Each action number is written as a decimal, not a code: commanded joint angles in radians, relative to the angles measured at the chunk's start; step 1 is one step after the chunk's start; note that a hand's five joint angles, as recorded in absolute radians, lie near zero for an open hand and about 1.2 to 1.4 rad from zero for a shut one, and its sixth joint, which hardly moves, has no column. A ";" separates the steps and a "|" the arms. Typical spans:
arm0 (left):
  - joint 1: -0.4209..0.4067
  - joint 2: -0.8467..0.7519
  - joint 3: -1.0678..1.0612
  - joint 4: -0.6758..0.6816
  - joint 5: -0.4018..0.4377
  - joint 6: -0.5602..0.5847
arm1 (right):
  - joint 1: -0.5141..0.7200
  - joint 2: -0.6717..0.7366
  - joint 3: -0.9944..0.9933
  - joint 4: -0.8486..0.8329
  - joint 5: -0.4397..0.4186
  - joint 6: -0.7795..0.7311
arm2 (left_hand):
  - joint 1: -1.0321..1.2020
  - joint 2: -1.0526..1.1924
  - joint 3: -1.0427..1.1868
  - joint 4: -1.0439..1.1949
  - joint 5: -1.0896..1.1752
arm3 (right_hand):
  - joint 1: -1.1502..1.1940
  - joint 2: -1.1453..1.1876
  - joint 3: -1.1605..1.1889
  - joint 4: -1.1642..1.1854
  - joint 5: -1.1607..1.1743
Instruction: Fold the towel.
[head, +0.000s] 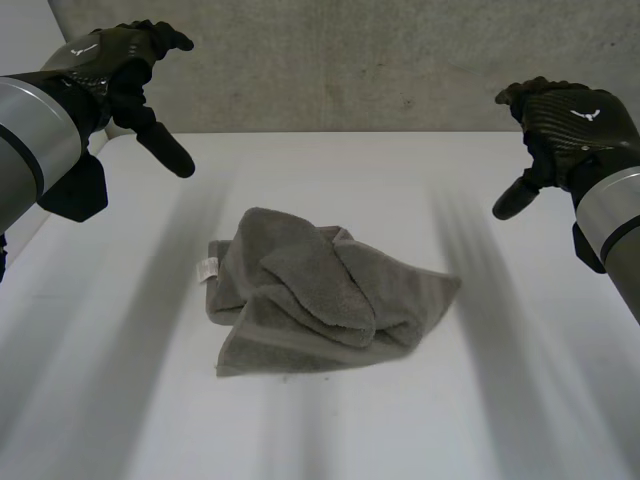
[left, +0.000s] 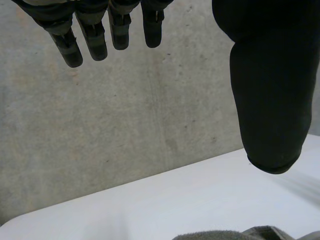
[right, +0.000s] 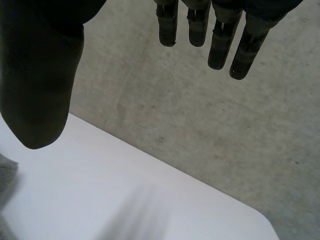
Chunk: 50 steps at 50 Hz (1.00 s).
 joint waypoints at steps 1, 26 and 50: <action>0.000 0.004 -0.003 -0.002 -0.031 0.000 | -0.024 0.003 -0.008 0.013 0.000 -0.007 | -0.001 0.008 0.009 0.009 -0.030 | -0.021 -0.049 -0.068 -0.089 -0.061; -0.004 -0.005 -0.003 0.003 -0.025 0.008 | -0.027 0.003 -0.024 0.031 -0.027 -0.010 | -0.001 0.008 0.009 0.009 -0.030 | -0.021 -0.049 -0.068 -0.089 -0.061; -0.023 -0.057 -0.023 0.004 -0.026 -0.010 | -0.108 -0.004 -0.140 0.169 -0.122 -0.012 | -0.001 0.008 0.009 0.009 -0.030 | -0.021 -0.049 -0.068 -0.089 -0.061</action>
